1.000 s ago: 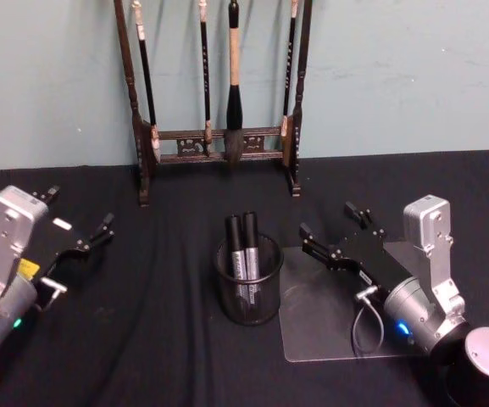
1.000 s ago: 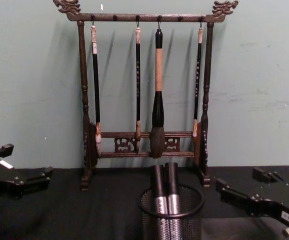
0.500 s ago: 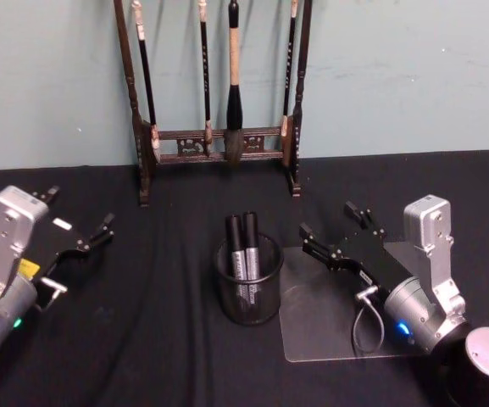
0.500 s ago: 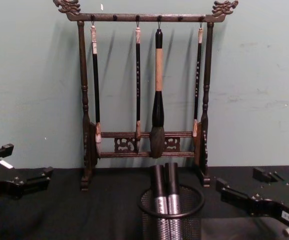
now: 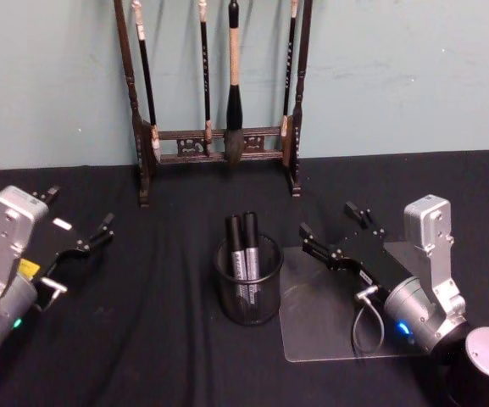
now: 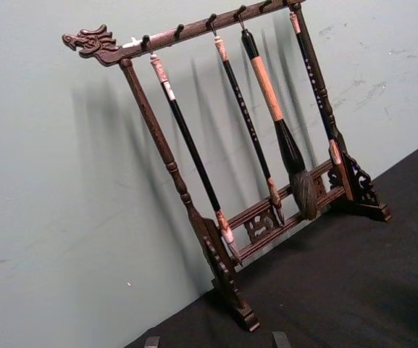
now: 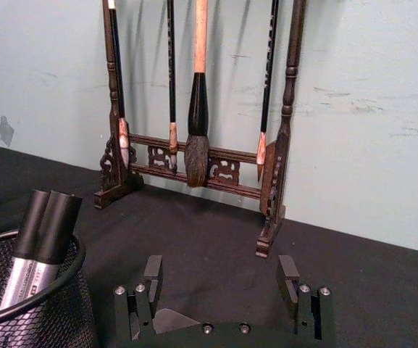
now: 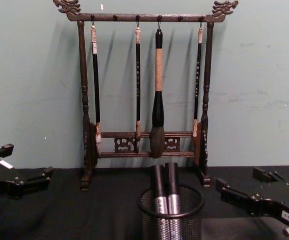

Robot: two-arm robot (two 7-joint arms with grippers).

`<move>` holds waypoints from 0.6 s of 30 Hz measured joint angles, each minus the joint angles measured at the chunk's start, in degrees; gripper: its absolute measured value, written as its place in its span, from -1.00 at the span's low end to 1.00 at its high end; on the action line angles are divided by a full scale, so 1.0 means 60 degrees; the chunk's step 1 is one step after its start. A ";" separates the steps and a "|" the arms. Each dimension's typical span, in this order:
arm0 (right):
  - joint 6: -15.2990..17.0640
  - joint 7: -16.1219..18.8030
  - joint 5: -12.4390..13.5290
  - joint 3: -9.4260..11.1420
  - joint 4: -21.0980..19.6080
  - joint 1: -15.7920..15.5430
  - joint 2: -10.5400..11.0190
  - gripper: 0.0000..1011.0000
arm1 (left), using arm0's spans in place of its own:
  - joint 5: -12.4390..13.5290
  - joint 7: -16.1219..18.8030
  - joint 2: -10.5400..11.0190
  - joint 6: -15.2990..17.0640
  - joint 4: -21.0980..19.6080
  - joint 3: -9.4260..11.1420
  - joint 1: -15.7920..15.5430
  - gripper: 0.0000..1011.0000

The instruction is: Pick up the water-based marker from the table and place it into the pen holder.

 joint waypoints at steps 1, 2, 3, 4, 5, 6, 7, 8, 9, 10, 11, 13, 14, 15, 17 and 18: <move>0.0000 0.0000 0.0000 0.0000 0.0000 0.0000 0.0000 0.98 | 0.0000 0.0000 0.0000 0.0000 0.0000 0.0000 0.0001 1.00; 0.0000 0.0000 0.0000 0.0000 0.0000 0.0000 0.0000 0.98 | 0.0000 0.0000 0.0000 0.0000 0.0000 0.0000 0.0000 1.00; 0.0000 0.0000 0.0000 0.0000 0.0000 0.0000 -0.0001 0.98 | 0.0000 0.0000 0.0000 0.0000 0.0000 0.0000 0.0001 1.00; 0.0000 0.0000 0.0000 0.0000 0.0000 0.0000 0.0000 0.98 | 0.0000 0.0000 0.0000 0.0000 0.0000 0.0000 0.0000 1.00; 0.0000 0.0000 0.0000 0.0000 0.0000 0.0000 0.0000 0.98 | 0.0000 0.0000 0.0000 0.0000 0.0000 0.0000 0.0000 1.00; 0.0000 0.0000 0.0000 0.0000 0.0000 0.0000 0.0000 0.98 | 0.0000 0.0000 0.0000 0.0000 0.0000 0.0000 0.0000 1.00; 0.0000 0.0000 0.0000 0.0000 0.0000 0.0000 0.0000 0.98 | 0.0000 0.0000 0.0000 0.0000 0.0000 0.0000 0.0000 1.00; 0.0000 0.0000 0.0000 0.0000 0.0000 0.0000 0.0000 0.98 | 0.0000 0.0000 0.0000 0.0000 0.0000 0.0000 0.0000 1.00; 0.0000 0.0000 0.0000 0.0000 0.0000 0.0000 0.0000 0.98 | 0.0000 0.0000 0.0000 0.0000 0.0000 0.0000 0.0000 1.00; 0.0000 0.0000 0.0000 0.0000 0.0000 0.0000 0.0000 0.98 | 0.0000 0.0000 0.0000 0.0000 0.0000 0.0000 0.0000 1.00; 0.0000 0.0000 0.0000 0.0000 0.0000 0.0000 0.0000 0.98 | 0.0000 0.0000 0.0000 0.0000 0.0000 0.0000 0.0001 1.00; 0.0000 0.0000 0.0000 0.0000 0.0000 0.0000 0.0000 0.98 | 0.0000 0.0000 0.0000 0.0000 0.0000 0.0000 0.0000 1.00; 0.0000 0.0000 0.0000 0.0000 0.0000 0.0000 0.0000 0.98 | 0.0000 0.0000 0.0000 0.0000 0.0000 0.0000 0.0000 1.00; 0.0000 0.0000 0.0000 0.0000 0.0000 0.0000 0.0000 0.98 | 0.0000 0.0000 0.0000 0.0000 0.0000 0.0000 0.0000 1.00; 0.0000 0.0000 0.0000 0.0001 0.0001 0.0000 0.0000 0.98 | 0.0000 0.0000 0.0000 0.0000 0.0000 0.0000 0.0000 1.00; 0.0000 0.0000 0.0000 0.0000 0.0001 0.0000 0.0000 0.98 | 0.0000 0.0000 0.0000 0.0000 0.0000 0.0000 -0.0001 1.00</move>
